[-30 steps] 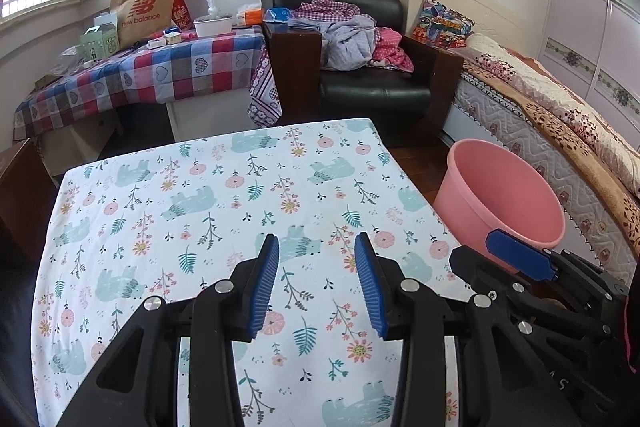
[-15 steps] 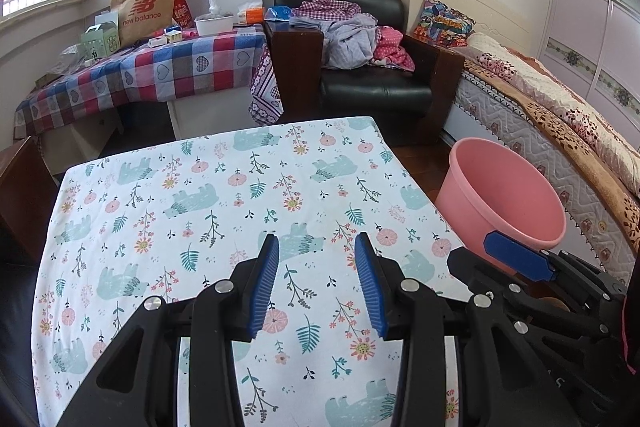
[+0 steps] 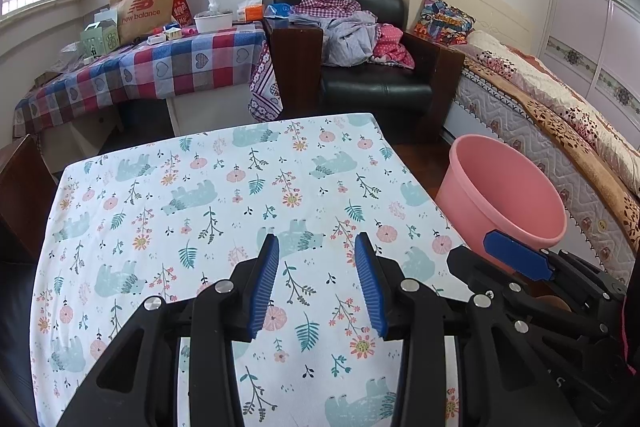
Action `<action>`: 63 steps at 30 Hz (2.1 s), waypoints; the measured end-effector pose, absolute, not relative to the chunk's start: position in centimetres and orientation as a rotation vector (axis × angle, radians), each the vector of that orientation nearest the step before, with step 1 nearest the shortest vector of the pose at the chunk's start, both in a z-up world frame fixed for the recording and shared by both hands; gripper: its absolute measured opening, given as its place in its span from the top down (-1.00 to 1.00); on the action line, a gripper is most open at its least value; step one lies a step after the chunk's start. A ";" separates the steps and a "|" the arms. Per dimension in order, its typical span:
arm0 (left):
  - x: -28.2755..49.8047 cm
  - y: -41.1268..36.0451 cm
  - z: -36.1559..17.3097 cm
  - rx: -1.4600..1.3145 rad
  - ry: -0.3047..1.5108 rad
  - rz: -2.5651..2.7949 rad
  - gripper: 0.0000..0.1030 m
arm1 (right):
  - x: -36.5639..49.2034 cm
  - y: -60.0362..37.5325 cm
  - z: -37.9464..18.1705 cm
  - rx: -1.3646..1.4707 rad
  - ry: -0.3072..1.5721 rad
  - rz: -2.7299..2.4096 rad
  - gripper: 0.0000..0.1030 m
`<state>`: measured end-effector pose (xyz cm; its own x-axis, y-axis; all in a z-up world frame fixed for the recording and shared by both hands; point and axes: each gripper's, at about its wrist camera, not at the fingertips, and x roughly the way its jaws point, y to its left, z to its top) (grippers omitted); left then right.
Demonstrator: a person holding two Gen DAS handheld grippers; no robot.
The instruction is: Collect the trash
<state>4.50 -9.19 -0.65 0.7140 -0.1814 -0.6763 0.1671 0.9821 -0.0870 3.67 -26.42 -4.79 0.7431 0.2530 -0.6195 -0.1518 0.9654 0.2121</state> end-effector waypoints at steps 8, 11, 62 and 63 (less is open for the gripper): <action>4.5 -9.2 -0.8 -0.020 0.754 -0.194 0.24 | 3.6 -26.4 -5.1 0.153 0.701 0.222 0.15; 4.5 -9.2 -1.0 -0.020 0.755 -0.195 0.24 | 3.6 -26.4 -5.0 0.154 0.701 0.223 0.15; 4.1 -3.8 0.4 -0.044 0.715 -0.021 0.24 | 4.5 -21.4 -2.9 0.088 0.630 0.369 0.15; 4.2 -3.7 0.4 -0.045 0.718 -0.015 0.24 | 4.5 -21.3 -2.9 0.085 0.631 0.370 0.15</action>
